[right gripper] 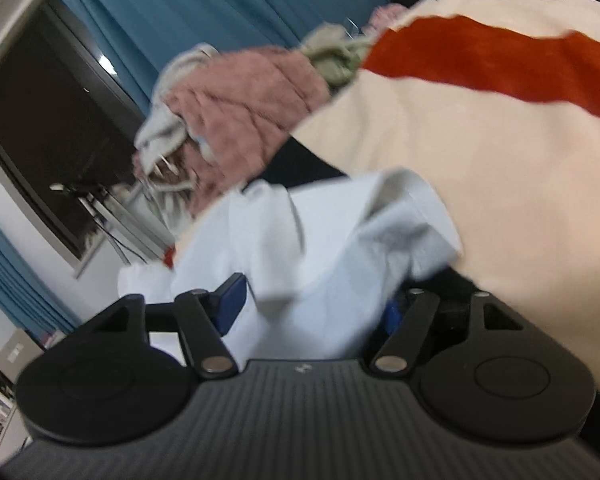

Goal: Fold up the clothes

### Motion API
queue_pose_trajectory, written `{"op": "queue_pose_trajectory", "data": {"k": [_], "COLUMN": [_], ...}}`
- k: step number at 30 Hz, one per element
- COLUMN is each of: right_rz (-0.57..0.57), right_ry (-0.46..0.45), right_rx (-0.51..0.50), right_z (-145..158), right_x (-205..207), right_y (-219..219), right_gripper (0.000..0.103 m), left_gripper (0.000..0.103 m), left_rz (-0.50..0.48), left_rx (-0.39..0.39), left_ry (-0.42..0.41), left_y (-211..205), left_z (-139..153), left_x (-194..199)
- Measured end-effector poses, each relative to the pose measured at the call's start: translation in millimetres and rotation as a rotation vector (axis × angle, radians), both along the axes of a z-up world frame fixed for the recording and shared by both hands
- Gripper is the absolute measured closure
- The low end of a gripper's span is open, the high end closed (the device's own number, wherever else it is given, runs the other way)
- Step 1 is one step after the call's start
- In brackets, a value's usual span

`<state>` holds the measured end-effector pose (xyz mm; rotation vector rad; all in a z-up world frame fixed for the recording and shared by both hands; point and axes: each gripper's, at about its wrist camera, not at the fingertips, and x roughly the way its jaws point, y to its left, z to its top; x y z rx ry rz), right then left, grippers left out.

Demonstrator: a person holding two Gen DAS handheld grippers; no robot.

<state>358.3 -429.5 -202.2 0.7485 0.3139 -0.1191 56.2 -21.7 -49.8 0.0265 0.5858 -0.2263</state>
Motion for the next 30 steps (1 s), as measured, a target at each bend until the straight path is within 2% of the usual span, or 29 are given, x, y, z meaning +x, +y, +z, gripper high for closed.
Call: {"op": "queue_pose_trajectory", "data": {"k": [2,7,9,12,15,17,21,24,26,30], "right_rz": [0.006,0.028,0.018,0.001,-0.011,-0.011,-0.027,-0.051,-0.061,-0.037], "right_ry": [-0.027,-0.058,-0.052,-0.059,-0.056,-0.071,-0.087,-0.094,-0.103,-0.112], "right_rx": [-0.036,-0.153,-0.198,-0.205,-0.234,-0.276,-0.315,-0.43,-0.496,-0.614], "right_z": [0,9,9,11,27,49,112,156,178,202], "right_x": [14,42,48,47,42,37,28,21,18,22], "right_y": [-1,0,2,2,5,11,37,79,114,198], "right_gripper": [0.04,0.056,0.077,0.09,0.093,0.093,0.094,0.094,0.094,0.094], "left_gripper": [0.0,0.0,0.0,0.001,0.0,0.0,0.0,0.0,0.0,0.0], "left_rz": [0.002,-0.008,-0.008,0.0,0.016,0.023,0.065,0.087,0.102,0.14], "left_rx": [-0.018,-0.046,-0.039,-0.037,-0.062,-0.072,-0.007,-0.023,-0.031,-0.025], "left_ry": [-0.011,-0.03,-0.04,-0.024,-0.013,0.012,0.01,-0.006,-0.051,-0.104], "left_y": [0,-3,-6,-8,-3,3,18,39,53,81], "left_z": [-2,-6,-8,-7,-1,3,10,24,36,54], "left_x": [5,16,20,30,34,36,33,26,17,8]}}
